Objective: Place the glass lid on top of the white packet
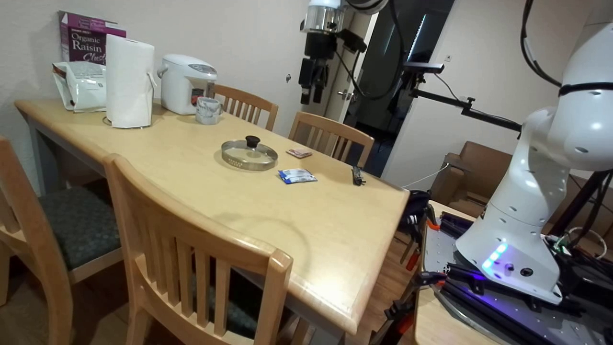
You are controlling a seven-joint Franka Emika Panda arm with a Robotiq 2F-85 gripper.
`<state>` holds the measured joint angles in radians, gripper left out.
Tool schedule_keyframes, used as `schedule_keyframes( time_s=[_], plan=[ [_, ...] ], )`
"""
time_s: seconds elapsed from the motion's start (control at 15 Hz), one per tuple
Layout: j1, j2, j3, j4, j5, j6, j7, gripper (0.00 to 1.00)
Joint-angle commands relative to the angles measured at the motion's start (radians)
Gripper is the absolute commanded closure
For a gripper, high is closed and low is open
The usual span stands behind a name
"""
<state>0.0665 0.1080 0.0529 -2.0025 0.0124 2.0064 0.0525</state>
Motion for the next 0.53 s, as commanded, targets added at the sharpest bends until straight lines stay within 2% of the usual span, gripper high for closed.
schedule_keyframes(
  time_s=[0.0,0.13,0.2,0.27,0.47],
  plan=[
    [-0.002,0.015,0.000,0.025,0.010,-0.014,0.015,0.00],
    [-0.003,0.014,0.001,0.017,0.015,0.023,-0.002,0.00],
    [-0.007,0.014,0.004,0.018,0.056,0.026,-0.032,0.00],
    [-0.001,0.001,0.002,0.002,0.016,0.012,-0.002,0.00],
    [-0.002,0.001,0.002,0.002,0.030,0.016,-0.004,0.00]
  ],
)
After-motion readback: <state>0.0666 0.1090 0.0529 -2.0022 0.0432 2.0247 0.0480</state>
